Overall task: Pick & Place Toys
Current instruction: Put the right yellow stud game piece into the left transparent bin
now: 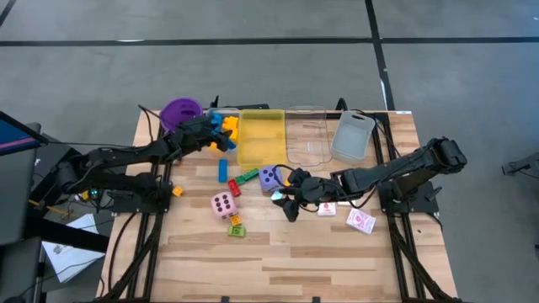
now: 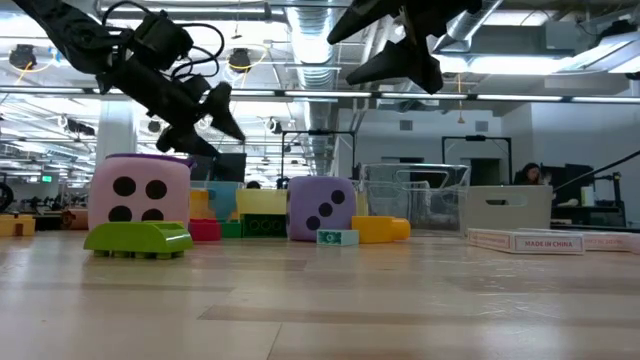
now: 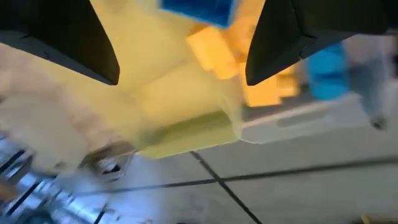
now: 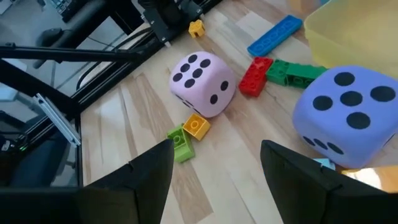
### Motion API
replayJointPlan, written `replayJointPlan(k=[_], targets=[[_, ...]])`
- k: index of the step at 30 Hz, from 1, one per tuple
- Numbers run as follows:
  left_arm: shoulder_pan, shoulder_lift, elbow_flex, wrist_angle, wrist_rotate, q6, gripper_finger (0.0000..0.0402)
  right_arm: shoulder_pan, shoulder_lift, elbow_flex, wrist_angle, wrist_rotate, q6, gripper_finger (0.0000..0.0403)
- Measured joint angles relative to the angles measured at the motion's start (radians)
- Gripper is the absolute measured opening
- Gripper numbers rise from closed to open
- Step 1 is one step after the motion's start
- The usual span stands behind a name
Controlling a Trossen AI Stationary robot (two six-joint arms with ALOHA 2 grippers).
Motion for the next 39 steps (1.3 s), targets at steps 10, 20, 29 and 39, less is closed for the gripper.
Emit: replayJointPlan(k=[10,20,29,39], targets=[[-0.170,0.000,0.000,0.136,0.367,-0.185,0.0351,0.035,0.000,0.000,-0.122,0.000,-0.008,0.0235],[-0.458,0.000,0.000,0.141,0.090,-0.185,0.0351,0.015,0.000,0.000,-0.317,0.001,-0.074,0.0235],[-0.548,0.000,0.000,0.171,-0.051,-0.238,0.0351,-0.092,0.129,-0.003,-0.266,-0.032,-0.217,0.0246],[-0.567,0.000,0.000,0.176,-0.053,-0.244,0.0351,-0.124,0.254,0.000,-0.264,-0.032,-0.247,0.0288]])
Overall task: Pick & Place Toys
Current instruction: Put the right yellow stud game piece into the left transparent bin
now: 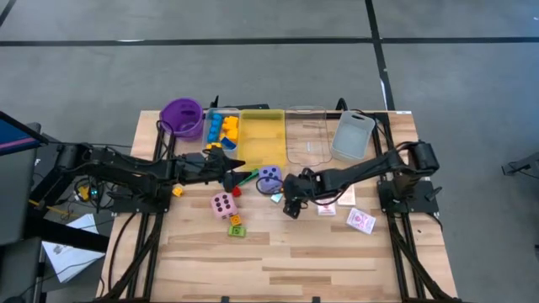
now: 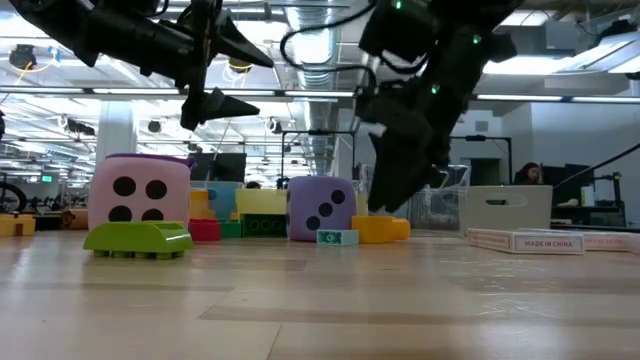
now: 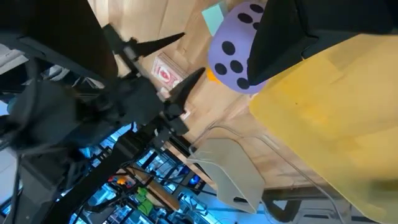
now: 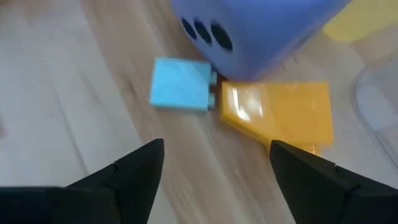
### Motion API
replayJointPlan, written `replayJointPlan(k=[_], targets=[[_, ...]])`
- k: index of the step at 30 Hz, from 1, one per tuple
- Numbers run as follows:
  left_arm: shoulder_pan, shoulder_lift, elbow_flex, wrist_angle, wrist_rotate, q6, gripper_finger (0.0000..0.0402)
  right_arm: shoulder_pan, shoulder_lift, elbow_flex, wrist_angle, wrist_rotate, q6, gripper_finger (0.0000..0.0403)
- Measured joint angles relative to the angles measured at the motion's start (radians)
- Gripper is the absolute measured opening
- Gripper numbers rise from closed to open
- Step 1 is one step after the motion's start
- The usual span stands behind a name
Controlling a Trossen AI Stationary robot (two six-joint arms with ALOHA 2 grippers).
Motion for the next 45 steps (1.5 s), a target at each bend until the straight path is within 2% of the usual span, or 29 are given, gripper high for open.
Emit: replayJointPlan(k=[10,17,28,37,45], targets=[[0.000,0.000,0.000,0.000,-0.001,0.000,0.0351,-0.041,0.020,0.000,-0.002,-0.016,-0.001,0.0339],[0.000,0.000,0.000,0.000,-0.005,0.000,0.0351,-0.065,0.020,0.000,-0.008,-0.128,0.000,0.0365],[0.000,0.000,0.000,-0.001,-0.005,0.000,0.0351,-0.064,0.020,0.000,-0.083,-0.127,-0.064,0.0366],[0.001,0.000,0.000,-0.001,-0.005,0.002,0.0351,-0.064,0.019,0.000,-0.080,-0.119,-0.253,0.0366],[0.001,0.000,0.000,-0.001,-0.005,0.001,0.0351,-0.063,0.019,0.034,-0.132,-0.015,-0.272,0.0366]])
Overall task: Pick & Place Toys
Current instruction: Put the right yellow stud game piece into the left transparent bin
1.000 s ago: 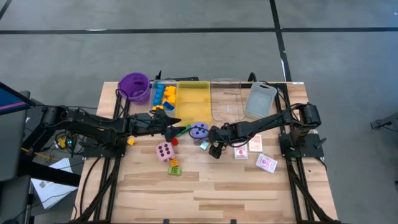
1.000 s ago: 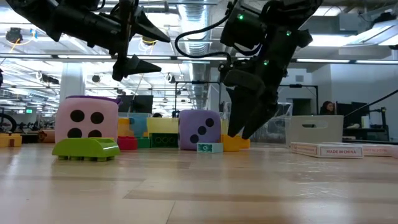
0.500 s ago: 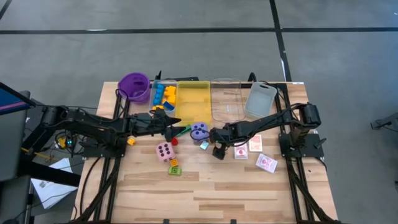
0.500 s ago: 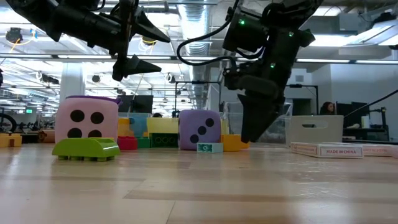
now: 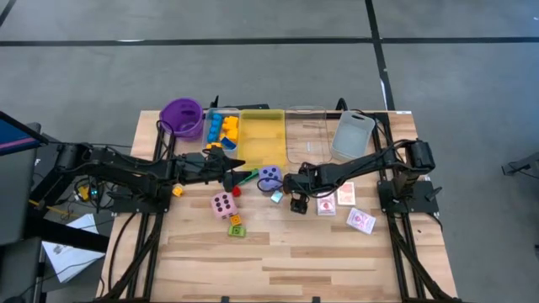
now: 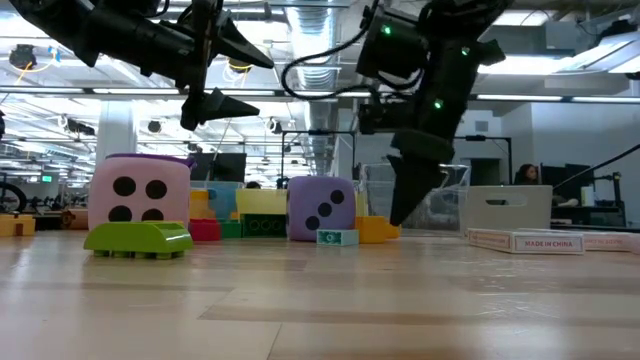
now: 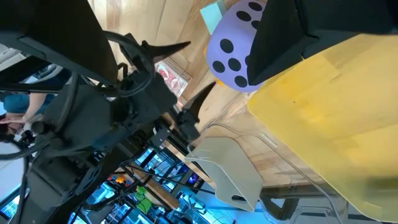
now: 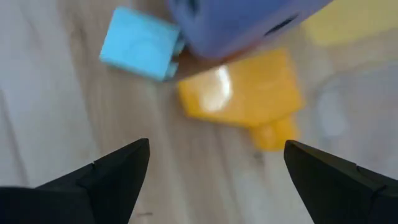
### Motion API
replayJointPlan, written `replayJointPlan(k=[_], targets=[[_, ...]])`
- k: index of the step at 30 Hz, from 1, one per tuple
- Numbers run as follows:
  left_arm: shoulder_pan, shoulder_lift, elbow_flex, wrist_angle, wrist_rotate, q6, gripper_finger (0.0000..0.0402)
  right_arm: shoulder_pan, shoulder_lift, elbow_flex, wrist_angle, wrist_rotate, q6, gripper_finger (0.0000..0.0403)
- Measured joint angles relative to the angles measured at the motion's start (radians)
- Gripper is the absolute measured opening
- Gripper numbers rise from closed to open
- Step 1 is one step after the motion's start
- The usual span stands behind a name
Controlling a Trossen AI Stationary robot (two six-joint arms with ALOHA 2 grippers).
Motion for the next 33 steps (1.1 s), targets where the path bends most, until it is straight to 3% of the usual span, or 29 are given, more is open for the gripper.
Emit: replayJointPlan(k=[4,11,33], targets=[[0.000,0.000,0.000,0.000,0.000,0.013,0.0351,0.001,0.000,0.063,-0.038,0.056,-0.046,0.0366],[0.000,0.000,0.000,0.000,0.001,0.022,0.0351,-0.010,0.007,0.152,0.023,0.061,-0.147,0.0366],[0.000,0.000,0.000,-0.056,0.010,0.020,0.0351,-0.050,0.026,0.138,-0.042,-0.024,-0.212,0.0366]])
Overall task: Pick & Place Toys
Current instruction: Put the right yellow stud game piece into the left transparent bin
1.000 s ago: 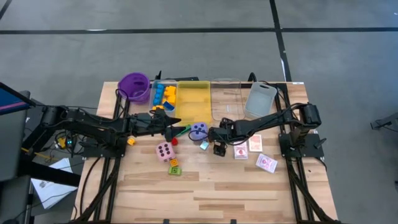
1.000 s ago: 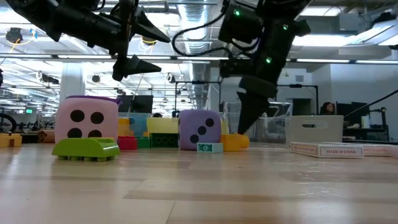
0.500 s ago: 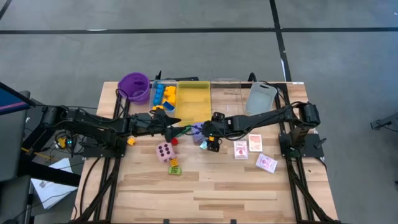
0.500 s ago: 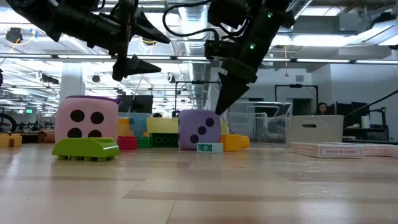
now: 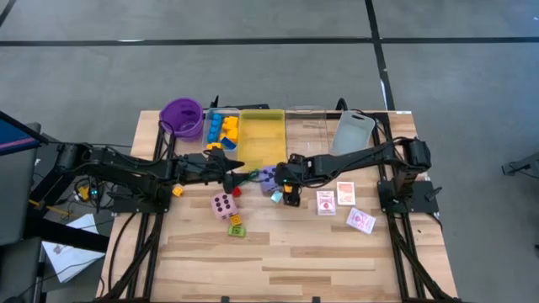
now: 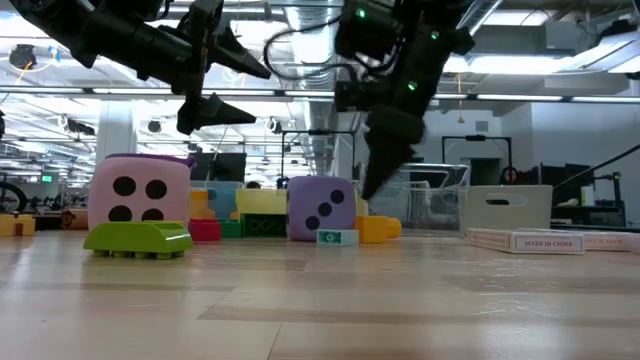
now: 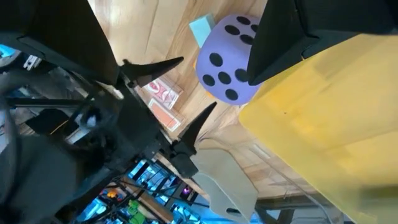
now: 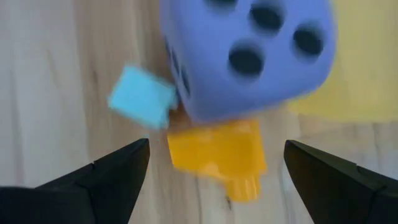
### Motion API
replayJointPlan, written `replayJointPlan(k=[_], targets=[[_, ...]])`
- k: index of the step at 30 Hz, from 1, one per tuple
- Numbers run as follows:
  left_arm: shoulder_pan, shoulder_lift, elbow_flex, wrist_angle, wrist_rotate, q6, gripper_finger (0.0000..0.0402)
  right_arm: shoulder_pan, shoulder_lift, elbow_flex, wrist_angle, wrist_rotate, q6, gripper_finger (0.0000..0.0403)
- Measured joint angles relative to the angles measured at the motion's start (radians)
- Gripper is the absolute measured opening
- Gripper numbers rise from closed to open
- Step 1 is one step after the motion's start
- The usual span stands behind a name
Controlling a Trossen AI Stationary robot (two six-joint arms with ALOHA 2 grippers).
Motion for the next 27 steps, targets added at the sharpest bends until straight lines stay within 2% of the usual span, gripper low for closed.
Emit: replayJointPlan(k=[7,12,22,27], targets=[[0.000,0.000,0.000,0.001,0.000,-0.035,0.0351,-0.026,0.030,-0.008,0.000,0.071,-0.137,0.0366],[-0.001,0.000,0.000,-0.001,0.000,-0.042,0.0351,-0.050,0.046,-0.007,0.042,0.050,-0.150,0.0366],[-0.001,0.000,0.000,-0.003,-0.001,-0.043,0.0351,-0.058,0.046,-0.008,0.069,0.016,-0.148,0.0366],[-0.001,0.000,0.000,-0.004,-0.001,-0.043,0.0351,-0.039,0.045,-0.007,0.079,-0.016,-0.045,0.0366]])
